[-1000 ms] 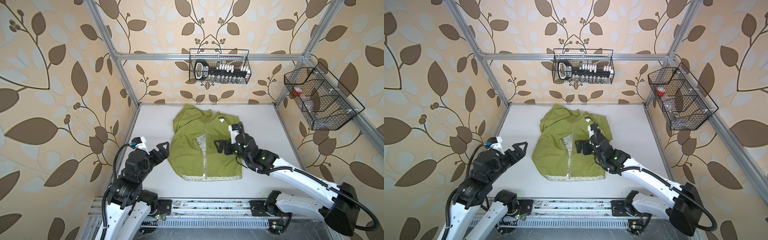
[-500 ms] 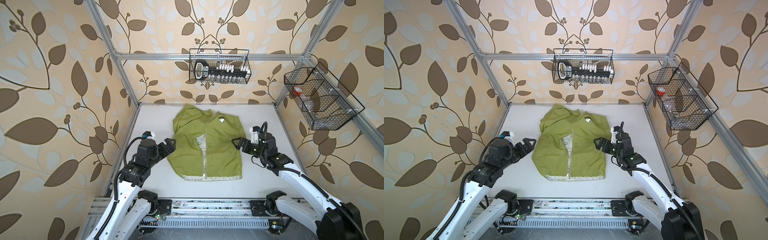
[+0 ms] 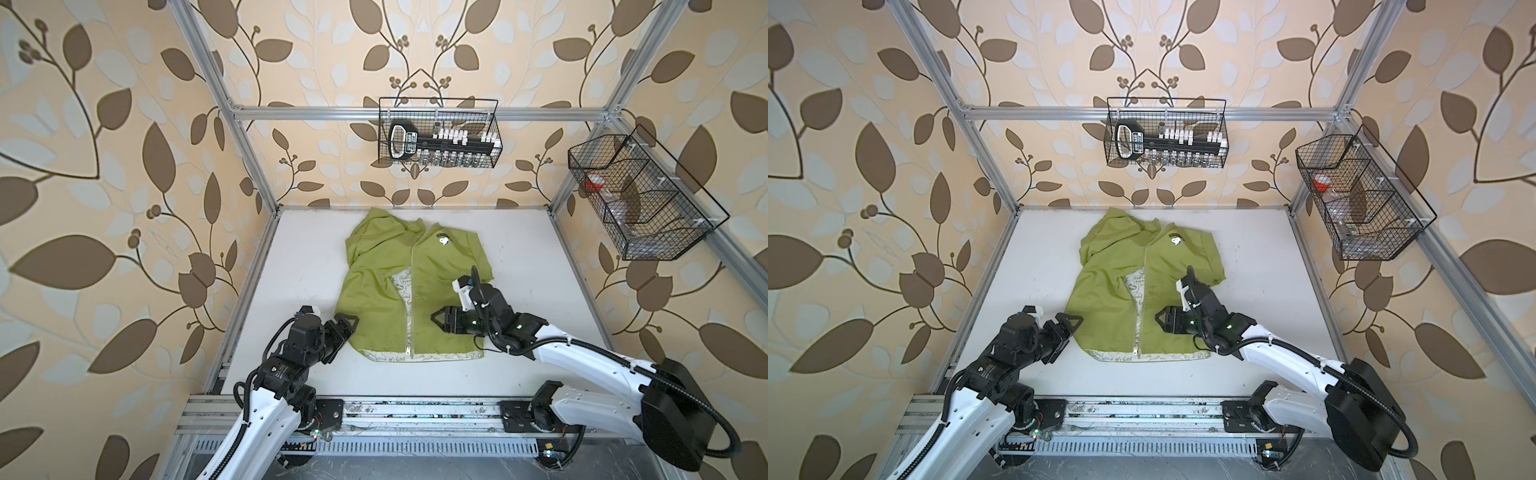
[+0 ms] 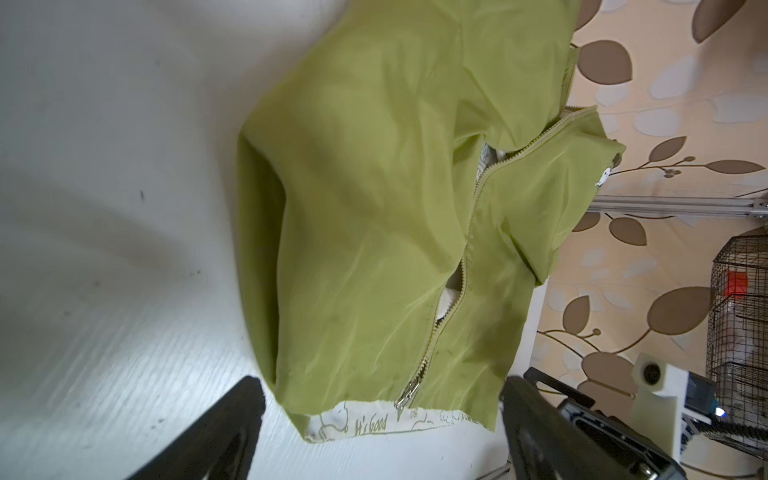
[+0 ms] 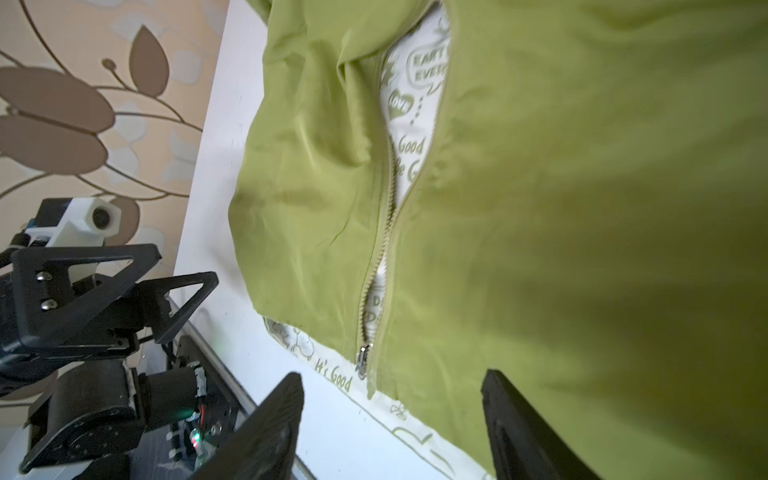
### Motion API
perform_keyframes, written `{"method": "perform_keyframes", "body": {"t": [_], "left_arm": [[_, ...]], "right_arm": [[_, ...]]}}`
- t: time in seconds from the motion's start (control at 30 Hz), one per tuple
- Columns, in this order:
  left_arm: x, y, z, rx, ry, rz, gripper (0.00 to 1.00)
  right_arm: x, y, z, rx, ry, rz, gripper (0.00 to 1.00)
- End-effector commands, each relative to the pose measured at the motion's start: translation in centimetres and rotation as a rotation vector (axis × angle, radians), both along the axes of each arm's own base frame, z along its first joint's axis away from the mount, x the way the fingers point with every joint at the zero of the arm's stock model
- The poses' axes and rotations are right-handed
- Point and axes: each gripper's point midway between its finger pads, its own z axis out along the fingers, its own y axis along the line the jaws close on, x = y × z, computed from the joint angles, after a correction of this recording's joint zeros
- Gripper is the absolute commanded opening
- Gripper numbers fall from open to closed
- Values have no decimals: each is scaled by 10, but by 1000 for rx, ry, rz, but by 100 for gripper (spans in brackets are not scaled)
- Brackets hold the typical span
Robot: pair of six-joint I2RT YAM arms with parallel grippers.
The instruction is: Zip up the jacket
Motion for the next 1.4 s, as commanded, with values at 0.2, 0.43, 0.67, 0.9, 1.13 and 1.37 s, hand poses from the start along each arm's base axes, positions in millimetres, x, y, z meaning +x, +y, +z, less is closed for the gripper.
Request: {"method": "perform_keyframes", "body": {"t": [0.2,0.43,0.67,0.9,1.13,1.37], "left_arm": [[-6,-12,-8,-67,43,-35,91],[0,-10,-8,16,92,-40,99],[4,-18,-13,22,143,-68,99],[5,-21,-5,8,140,-74,96],[4,-33,11,-1,121,-120,90],[1,-49,8,12,128,-157,87]], "right_arm": [[-4,48,-26,42,69,46,59],[-7,55,-38,53,107,48,52],[-7,52,-39,51,107,36,48],[-4,56,-37,64,109,37,52],[-5,70,-34,93,122,65,45],[-6,85,-39,101,136,89,40]]}}
